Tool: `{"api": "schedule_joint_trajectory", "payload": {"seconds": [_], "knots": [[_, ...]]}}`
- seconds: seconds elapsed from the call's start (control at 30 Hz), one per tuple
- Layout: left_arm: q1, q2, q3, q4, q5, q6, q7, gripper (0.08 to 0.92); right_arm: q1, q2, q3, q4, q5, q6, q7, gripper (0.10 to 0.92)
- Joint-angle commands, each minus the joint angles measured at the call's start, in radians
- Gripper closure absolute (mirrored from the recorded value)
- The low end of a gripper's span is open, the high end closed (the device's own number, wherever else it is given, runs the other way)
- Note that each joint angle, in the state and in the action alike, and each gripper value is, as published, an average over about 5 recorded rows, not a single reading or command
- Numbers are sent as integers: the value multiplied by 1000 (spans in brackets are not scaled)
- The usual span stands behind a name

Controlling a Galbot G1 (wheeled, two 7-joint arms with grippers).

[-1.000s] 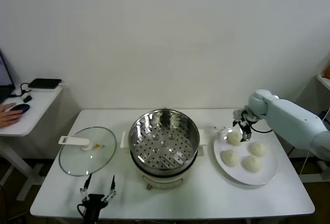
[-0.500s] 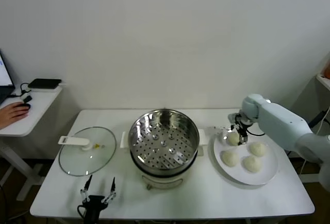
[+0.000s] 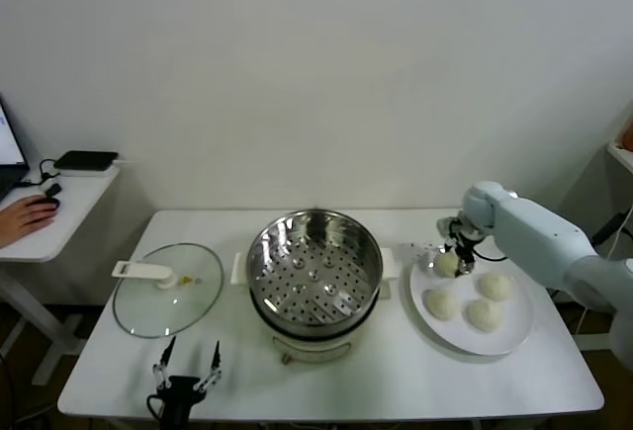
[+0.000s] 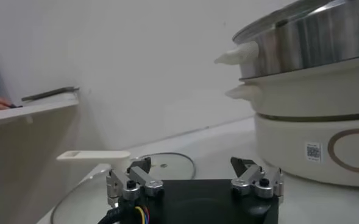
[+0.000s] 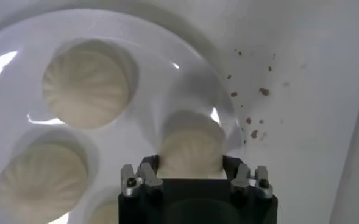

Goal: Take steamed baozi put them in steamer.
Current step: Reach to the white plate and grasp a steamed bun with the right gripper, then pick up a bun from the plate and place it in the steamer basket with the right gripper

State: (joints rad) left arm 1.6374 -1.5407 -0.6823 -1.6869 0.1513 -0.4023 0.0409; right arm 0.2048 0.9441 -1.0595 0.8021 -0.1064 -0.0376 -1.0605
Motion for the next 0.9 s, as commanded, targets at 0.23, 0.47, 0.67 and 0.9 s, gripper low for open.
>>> {"api": "schedule_joint_trajectory", "payload": {"seconds": [0.23, 0.47, 0.67, 0.9], "knots": [[3, 6, 3, -3, 2, -7, -5, 177, 671, -103, -592, 466, 452, 157, 28, 338], [5, 9, 15, -3, 5, -10, -13, 177, 826, 8, -686, 556, 565, 431, 85, 338], [8, 9, 28, -7, 12, -14, -19, 177, 822, 164, -656, 552, 542, 586, 105, 338], [10, 6, 31, -13, 13, -19, -20, 177, 714, 372, -596, 395, 461, 709, 102, 338]]}}
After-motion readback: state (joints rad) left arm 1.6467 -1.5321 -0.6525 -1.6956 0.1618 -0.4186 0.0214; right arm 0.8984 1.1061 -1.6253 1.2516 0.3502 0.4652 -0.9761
